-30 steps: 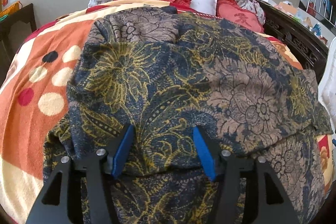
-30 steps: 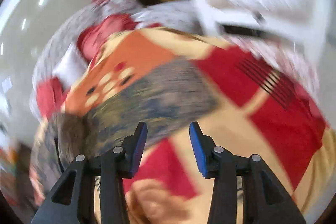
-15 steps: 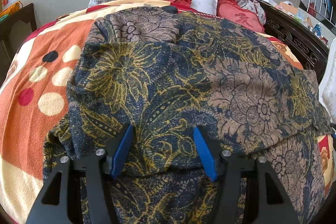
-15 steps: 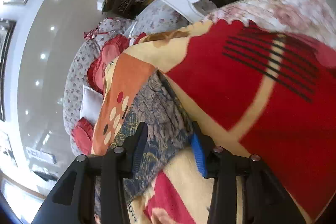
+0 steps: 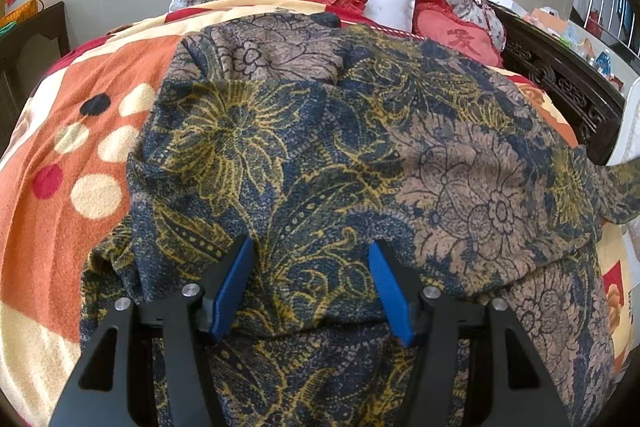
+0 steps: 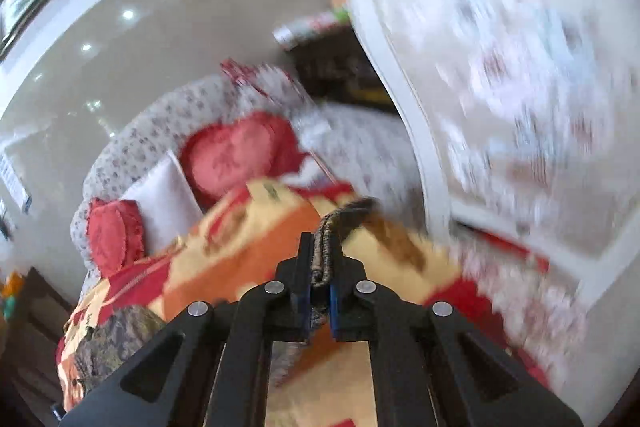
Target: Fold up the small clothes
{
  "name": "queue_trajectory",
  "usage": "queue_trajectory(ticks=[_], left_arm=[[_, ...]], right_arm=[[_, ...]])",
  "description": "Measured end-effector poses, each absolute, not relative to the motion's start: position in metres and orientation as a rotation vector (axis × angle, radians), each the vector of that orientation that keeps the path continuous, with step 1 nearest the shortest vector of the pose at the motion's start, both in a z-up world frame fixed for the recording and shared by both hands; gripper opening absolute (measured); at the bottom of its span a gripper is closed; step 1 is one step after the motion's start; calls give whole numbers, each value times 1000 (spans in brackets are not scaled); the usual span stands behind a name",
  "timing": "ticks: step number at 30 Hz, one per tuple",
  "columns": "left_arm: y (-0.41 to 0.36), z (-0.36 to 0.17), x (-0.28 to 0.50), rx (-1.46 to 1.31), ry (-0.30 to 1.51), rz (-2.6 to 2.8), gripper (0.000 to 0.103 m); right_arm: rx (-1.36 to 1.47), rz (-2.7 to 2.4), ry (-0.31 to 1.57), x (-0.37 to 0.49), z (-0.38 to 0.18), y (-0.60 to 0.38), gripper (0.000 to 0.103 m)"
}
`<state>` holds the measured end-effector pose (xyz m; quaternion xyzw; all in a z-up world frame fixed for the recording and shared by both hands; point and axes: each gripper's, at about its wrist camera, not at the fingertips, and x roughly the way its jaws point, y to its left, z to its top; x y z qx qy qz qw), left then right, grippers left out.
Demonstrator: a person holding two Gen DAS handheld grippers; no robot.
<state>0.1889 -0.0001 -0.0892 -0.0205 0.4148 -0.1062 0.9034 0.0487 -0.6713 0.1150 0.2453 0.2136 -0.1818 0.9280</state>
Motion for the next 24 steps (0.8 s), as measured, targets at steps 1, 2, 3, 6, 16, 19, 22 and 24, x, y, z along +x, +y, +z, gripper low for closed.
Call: queue_trajectory(ticks=[1, 2, 3, 6, 16, 19, 22, 24], left_arm=[[1, -89, 189, -45, 857, -221, 63], [1, -89, 189, -48, 857, -223, 63], [2, -89, 189, -50, 856, -224, 63], [3, -89, 189, -57, 856, -227, 63], [9, -88, 188, -83, 851, -241, 63], [13, -87, 189, -101, 849, -250, 63], [18, -86, 188, -132, 842, -266, 63], [25, -84, 185, -174, 832, -275, 63]], right_arm=[[482, -348, 426, 51, 124, -661, 27], [468, -323, 418, 55, 130, -652, 27], [447, -281, 410, 60, 137, -636, 27], [377, -151, 402, 79, 150, -579, 27], [202, 338, 426, 134, 170, -382, 27], [211, 449, 476, 153, 136, -317, 27], [255, 500, 548, 178, 98, -268, 27], [283, 517, 602, 191, 73, -242, 27]])
